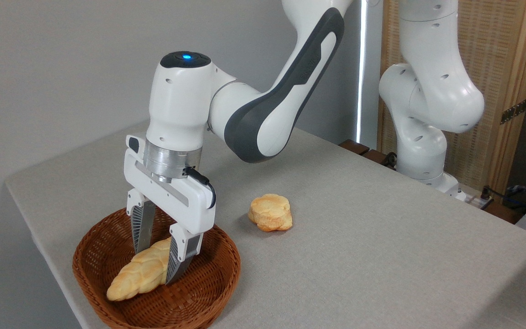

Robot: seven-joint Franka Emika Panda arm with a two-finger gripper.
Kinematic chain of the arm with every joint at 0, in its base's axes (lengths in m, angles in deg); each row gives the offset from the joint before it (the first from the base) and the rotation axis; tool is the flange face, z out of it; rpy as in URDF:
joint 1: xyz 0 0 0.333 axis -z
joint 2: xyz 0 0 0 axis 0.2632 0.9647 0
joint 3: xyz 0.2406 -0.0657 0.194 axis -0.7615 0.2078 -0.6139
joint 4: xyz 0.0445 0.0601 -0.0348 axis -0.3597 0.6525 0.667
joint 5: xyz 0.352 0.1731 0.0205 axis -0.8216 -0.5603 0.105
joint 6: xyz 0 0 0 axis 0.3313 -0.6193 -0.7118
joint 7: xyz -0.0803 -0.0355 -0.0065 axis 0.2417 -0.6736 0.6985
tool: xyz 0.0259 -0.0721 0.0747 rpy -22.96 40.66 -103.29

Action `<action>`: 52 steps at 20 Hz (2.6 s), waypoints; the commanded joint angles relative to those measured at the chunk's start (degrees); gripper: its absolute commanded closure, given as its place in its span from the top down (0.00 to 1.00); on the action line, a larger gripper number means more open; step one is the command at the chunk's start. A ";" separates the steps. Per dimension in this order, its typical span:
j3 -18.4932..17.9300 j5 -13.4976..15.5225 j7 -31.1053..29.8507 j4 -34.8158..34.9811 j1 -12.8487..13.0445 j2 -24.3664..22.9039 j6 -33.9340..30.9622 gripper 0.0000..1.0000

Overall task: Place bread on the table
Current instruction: 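Lower the gripper around the braided loaf and close on it, then lift the braided loaf out of the basket toward the round bun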

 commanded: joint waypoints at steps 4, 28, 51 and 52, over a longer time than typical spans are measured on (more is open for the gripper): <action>0.01 -4.25 -1.38 -0.79 -0.01 0.56 0.45 0.69; -0.70 -4.42 -3.05 -0.88 -0.27 -0.32 0.10 0.16; -4.30 -1.61 -2.53 -6.59 -0.62 -6.47 -19.84 0.18; -4.21 -1.61 -2.52 -6.50 -0.62 -6.91 -20.37 0.18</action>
